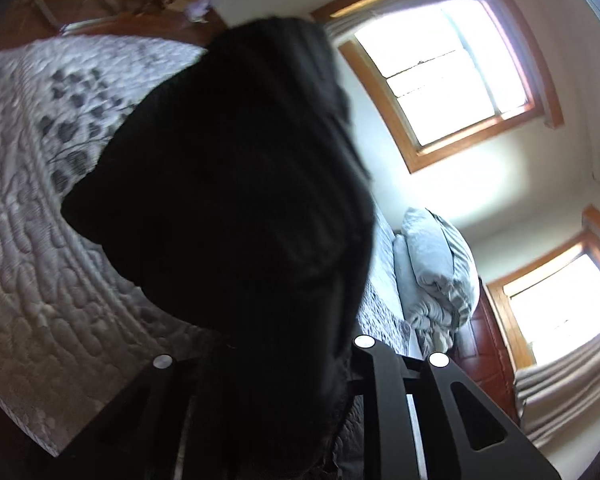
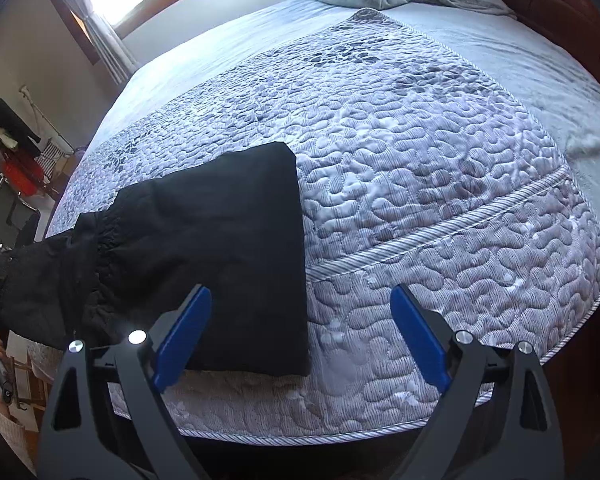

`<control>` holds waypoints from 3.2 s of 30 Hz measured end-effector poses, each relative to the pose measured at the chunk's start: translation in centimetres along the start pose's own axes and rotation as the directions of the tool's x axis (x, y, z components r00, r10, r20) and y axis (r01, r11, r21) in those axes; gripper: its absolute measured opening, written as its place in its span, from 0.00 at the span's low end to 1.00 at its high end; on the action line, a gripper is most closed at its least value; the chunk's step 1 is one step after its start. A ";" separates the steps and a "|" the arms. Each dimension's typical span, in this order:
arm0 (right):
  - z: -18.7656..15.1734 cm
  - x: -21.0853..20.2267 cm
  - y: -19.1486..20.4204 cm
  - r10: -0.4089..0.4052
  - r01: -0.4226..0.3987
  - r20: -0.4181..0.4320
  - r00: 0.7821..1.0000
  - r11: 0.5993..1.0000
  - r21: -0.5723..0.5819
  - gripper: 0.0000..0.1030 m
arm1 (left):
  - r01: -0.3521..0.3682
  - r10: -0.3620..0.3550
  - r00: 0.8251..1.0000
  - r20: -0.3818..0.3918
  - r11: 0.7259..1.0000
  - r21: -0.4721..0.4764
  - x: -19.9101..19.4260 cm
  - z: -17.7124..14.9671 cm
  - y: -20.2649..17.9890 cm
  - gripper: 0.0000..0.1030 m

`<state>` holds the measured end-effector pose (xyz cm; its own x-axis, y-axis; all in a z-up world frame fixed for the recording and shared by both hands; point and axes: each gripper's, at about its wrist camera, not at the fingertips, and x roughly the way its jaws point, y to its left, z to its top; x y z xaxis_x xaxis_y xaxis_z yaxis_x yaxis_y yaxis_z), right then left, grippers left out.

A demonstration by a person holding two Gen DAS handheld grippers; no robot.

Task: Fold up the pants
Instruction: 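Fold the lifted end over the bundle and open the left tool, then grasp the bundle edge with the right tool and lift it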

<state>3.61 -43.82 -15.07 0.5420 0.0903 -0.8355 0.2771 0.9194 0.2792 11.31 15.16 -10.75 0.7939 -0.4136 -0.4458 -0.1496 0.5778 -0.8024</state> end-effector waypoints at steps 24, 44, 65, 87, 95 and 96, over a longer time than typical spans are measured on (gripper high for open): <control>-1.4 -0.7 -4.6 0.022 -0.024 0.027 0.999 0.994 0.103 0.88 | -0.005 0.144 0.965 -0.218 0.846 0.534 10.5 -11.7 -12.6 0.25; 0.1 -1.4 -1.5 0.148 -0.152 0.046 0.988 0.984 0.095 0.88 | 0.098 0.282 0.871 -0.402 0.702 0.705 11.4 -22.9 -13.2 0.87; 3.2 9.2 9.0 0.604 -0.535 -0.203 0.771 0.787 0.307 0.93 | -0.215 0.370 0.905 -0.209 0.822 0.527 5.9 -11.5 -5.8 0.96; 5.2 13.1 14.6 0.674 -0.620 -0.257 0.693 0.738 0.265 0.89 | -0.169 0.345 0.921 -0.181 0.772 0.612 5.0 -11.1 -7.8 0.96; 5.5 12.6 12.6 0.678 -0.619 -0.256 0.689 0.734 0.280 0.36 | -0.166 0.335 0.932 -0.137 0.732 0.661 3.8 -11.2 -9.5 0.96; 5.4 12.3 12.5 0.682 -0.624 -0.253 0.686 0.731 0.278 0.31 | -0.170 0.338 0.932 -0.132 0.728 0.664 3.7 -11.3 -9.6 0.96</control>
<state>18.04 -33.30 -19.32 0.3600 0.7860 -0.5026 0.0851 0.5088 0.8567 9.05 0.15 -9.17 0.6112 -0.2835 -0.7390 0.1477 0.9581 -0.2453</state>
